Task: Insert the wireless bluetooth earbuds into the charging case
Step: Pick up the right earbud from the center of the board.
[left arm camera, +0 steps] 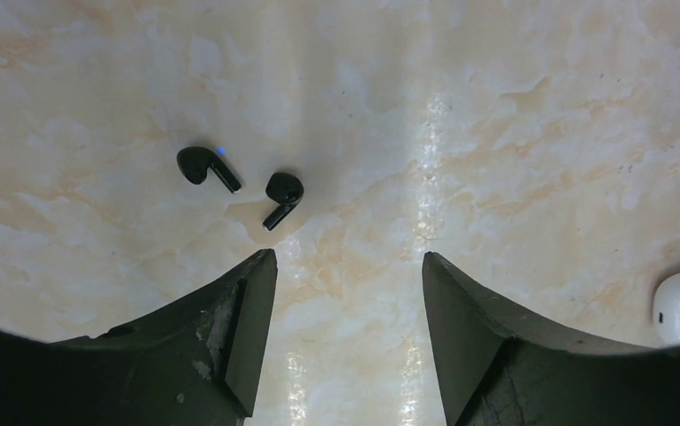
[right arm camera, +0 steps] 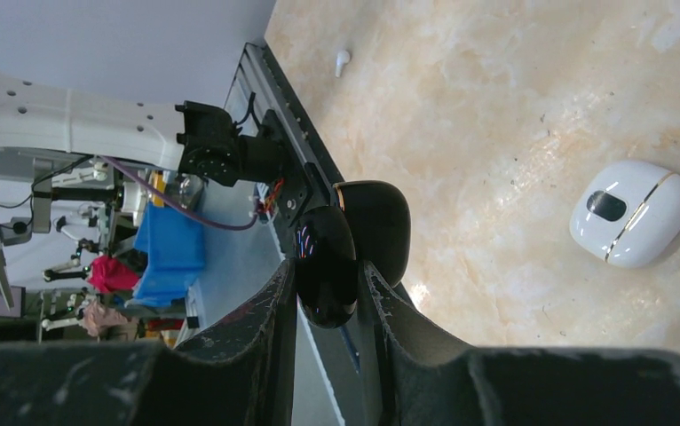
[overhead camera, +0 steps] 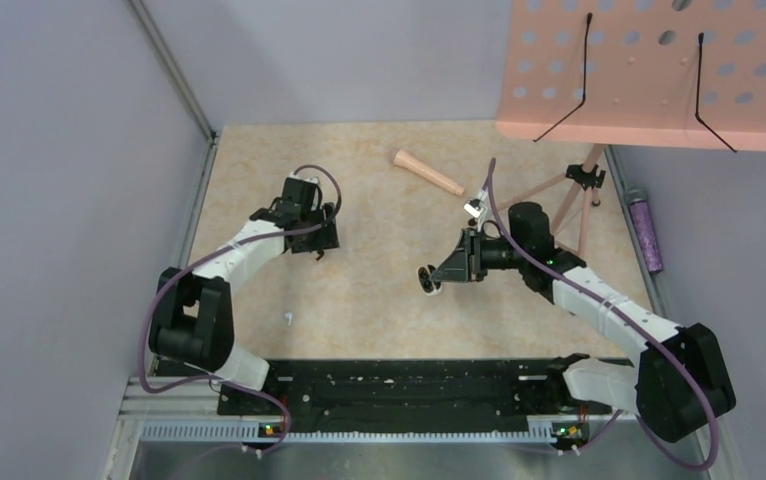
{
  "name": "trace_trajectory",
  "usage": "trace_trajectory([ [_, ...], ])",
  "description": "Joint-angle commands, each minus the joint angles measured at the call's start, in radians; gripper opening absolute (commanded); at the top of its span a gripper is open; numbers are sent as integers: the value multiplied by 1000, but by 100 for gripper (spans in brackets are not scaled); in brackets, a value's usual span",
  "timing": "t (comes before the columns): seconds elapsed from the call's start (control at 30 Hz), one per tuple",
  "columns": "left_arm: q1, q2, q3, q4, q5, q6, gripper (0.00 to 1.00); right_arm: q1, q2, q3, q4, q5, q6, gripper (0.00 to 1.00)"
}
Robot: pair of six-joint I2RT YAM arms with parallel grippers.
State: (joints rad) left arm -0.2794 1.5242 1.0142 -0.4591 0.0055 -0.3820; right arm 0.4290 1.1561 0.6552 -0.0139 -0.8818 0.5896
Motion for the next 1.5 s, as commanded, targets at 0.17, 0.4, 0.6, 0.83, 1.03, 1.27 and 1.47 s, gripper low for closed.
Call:
trace_trajectory([
  [0.17,-1,-8,-3,70,-39,110,67,-5,0,13,102,-35,33,0],
  [0.4,-1,70,27,100,-64,90,51,-6,-12,8,88,-24,34,0],
  [0.6,-1,139,53,69,-73,82,48,-5,-24,5,77,-15,31,0],
  [0.83,-1,177,49,54,-81,78,47,-5,-21,3,78,-14,32,0],
  [1.03,-1,212,76,36,-84,88,48,-4,-21,4,77,-13,31,0],
  [1.27,-1,233,73,27,-44,91,46,-5,-23,-2,72,-5,30,0],
  [1.47,-1,214,56,27,-35,76,39,-5,-20,1,74,2,31,0],
])
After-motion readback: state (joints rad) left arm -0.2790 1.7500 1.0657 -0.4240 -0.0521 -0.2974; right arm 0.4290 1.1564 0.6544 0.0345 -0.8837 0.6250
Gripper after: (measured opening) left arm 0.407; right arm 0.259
